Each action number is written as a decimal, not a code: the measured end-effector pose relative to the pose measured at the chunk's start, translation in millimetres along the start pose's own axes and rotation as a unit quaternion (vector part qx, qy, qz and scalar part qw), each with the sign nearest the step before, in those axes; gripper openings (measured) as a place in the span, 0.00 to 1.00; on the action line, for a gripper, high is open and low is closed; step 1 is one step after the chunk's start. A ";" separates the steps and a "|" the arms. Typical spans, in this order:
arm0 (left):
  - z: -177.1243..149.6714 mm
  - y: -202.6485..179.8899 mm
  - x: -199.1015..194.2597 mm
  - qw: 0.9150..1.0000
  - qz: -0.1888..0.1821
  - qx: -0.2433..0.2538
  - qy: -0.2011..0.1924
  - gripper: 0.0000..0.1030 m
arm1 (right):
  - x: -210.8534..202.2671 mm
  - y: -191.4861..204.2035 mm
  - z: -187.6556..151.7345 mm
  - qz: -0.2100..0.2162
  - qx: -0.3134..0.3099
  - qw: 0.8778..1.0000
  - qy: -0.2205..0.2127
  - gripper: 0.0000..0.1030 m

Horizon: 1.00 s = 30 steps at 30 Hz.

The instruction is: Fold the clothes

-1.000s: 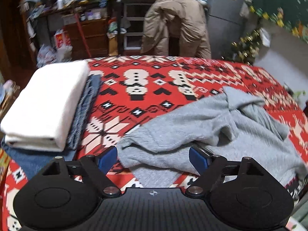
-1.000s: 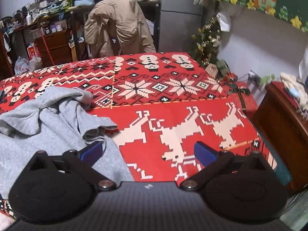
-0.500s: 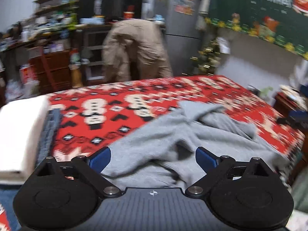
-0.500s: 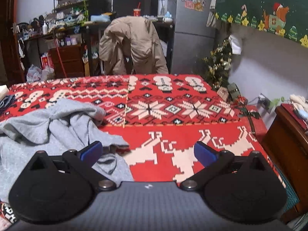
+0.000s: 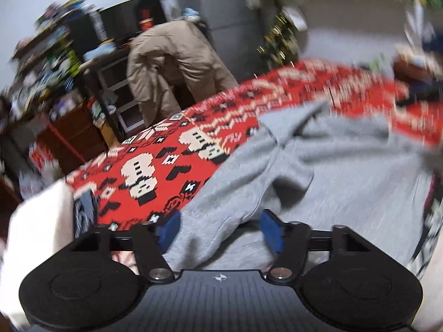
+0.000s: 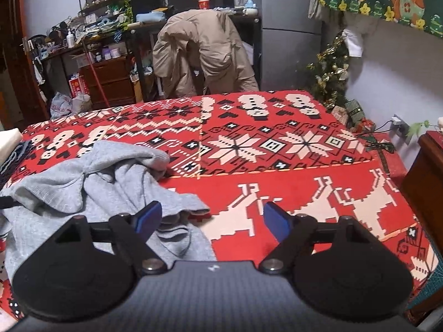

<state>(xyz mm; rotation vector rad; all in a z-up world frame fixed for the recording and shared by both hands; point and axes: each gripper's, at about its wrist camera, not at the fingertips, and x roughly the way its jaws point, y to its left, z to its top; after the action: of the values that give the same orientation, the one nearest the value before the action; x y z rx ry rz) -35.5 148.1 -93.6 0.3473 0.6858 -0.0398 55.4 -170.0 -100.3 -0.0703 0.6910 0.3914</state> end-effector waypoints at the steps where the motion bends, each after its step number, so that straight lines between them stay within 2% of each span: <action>1: -0.3 -1.7 1.4 1.000 0.003 0.022 0.003 0.55 | 1.5 1.0 0.7 0.003 0.000 1.000 0.001 0.81; 5: -0.6 -2.2 6.8 0.998 0.003 0.069 0.010 0.55 | 10.7 8.2 4.2 0.012 -0.013 1.000 0.009 0.81; 8: 1.6 -5.5 11.8 0.996 -0.019 0.086 0.008 0.55 | 20.4 15.6 7.9 0.020 -0.031 0.999 0.014 0.80; 9: 2.3 -7.3 13.6 0.995 -0.025 0.093 0.006 0.55 | 23.7 18.2 9.7 0.025 -0.035 0.999 0.015 0.79; 11: 2.2 -8.7 18.3 0.995 -0.030 0.099 0.007 0.52 | 30.4 24.0 14.5 0.038 -0.044 0.998 0.018 0.70; 12: 2.4 -9.0 21.1 0.994 -0.033 0.100 0.008 0.44 | 34.6 27.7 17.4 0.043 -0.051 0.998 0.020 0.67; 13: 3.5 -8.7 24.1 0.995 -0.037 0.093 0.011 0.31 | 38.8 31.5 20.2 0.048 -0.059 0.997 0.022 0.62; 14: 4.7 -6.6 26.7 0.996 -0.043 0.080 0.013 0.23 | 43.1 35.8 22.9 0.052 -0.069 0.996 0.025 0.60; 15: 6.2 -3.8 28.5 0.997 -0.047 0.064 0.012 0.10 | 47.5 40.0 25.7 0.056 -0.077 0.995 0.027 0.60; 19: 17.0 22.8 25.6 0.998 -0.051 -0.046 -0.015 0.08 | 65.1 55.6 37.8 0.067 -0.098 0.993 0.026 0.59; 22: 21.8 59.0 31.8 0.985 -0.049 -0.165 -0.024 0.08 | 77.7 63.8 47.2 0.075 -0.102 0.992 0.024 0.59; 24: 20.8 81.1 39.0 0.971 -0.044 -0.234 -0.023 0.08 | 84.9 67.0 52.1 0.076 -0.099 0.992 0.024 0.59; 27: 11.6 103.9 49.3 0.952 -0.037 -0.302 -0.016 0.08 | 94.3 70.7 56.1 0.078 -0.091 0.992 0.030 0.59; 29: 6.4 109.8 54.2 0.947 -0.040 -0.318 -0.012 0.08 | 98.1 73.6 55.5 0.080 -0.093 0.992 0.033 0.59; 30: 5.0 110.0 55.6 0.947 -0.044 -0.317 -0.009 0.08 | 100.0 75.2 55.0 0.081 -0.096 0.992 0.035 0.59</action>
<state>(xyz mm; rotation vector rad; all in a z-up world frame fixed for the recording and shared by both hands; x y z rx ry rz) 27.1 254.4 -91.7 -0.3026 0.6579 0.0934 130.8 -57.1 -116.3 -0.2116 0.7288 0.6129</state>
